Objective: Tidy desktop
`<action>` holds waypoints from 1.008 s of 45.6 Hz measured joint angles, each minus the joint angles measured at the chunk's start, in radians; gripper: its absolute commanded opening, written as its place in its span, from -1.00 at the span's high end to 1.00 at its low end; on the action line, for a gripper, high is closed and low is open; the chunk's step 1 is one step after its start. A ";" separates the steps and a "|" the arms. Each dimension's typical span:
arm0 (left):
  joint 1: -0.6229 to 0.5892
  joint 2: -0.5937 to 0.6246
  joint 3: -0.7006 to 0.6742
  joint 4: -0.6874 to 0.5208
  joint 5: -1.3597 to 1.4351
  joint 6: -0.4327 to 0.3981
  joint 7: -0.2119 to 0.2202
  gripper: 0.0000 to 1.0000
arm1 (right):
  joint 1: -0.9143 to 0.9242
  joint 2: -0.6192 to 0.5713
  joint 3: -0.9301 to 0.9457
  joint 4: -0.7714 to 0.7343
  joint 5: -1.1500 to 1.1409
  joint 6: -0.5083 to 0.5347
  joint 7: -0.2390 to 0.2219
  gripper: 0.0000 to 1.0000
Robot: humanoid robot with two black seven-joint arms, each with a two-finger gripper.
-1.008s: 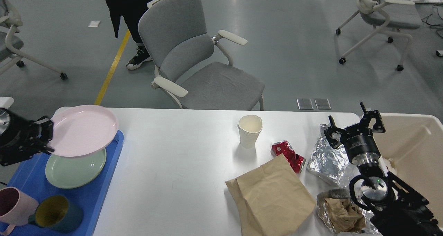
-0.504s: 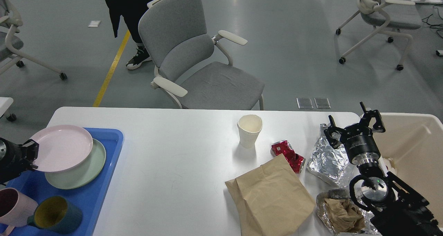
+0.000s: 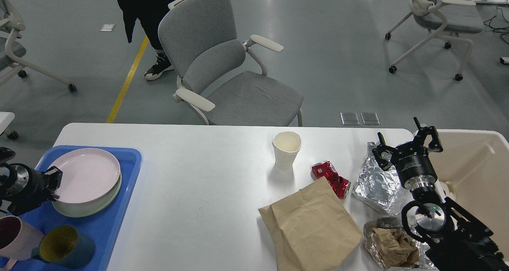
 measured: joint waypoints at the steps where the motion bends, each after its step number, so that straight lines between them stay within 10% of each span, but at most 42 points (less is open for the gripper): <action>1: 0.001 -0.001 0.000 -0.003 0.000 0.001 0.000 0.85 | 0.000 0.000 0.000 0.000 0.000 0.000 0.000 -1.00; 8: 0.002 -0.002 0.000 -0.031 0.000 0.002 -0.001 0.37 | 0.000 0.000 0.000 0.000 0.000 0.000 0.000 -1.00; 16: 0.003 0.001 0.000 -0.040 0.000 0.018 -0.001 -0.68 | 0.000 0.000 0.000 0.000 0.000 0.000 0.000 -1.00; 32: -0.058 0.050 -0.052 -0.044 0.004 0.062 -0.006 -0.91 | 0.000 0.000 0.000 0.000 0.000 0.000 0.000 -1.00; 46: 0.059 0.113 -0.854 -0.042 0.004 0.039 -0.021 -0.92 | 0.000 0.000 0.000 0.000 0.000 0.000 0.000 -1.00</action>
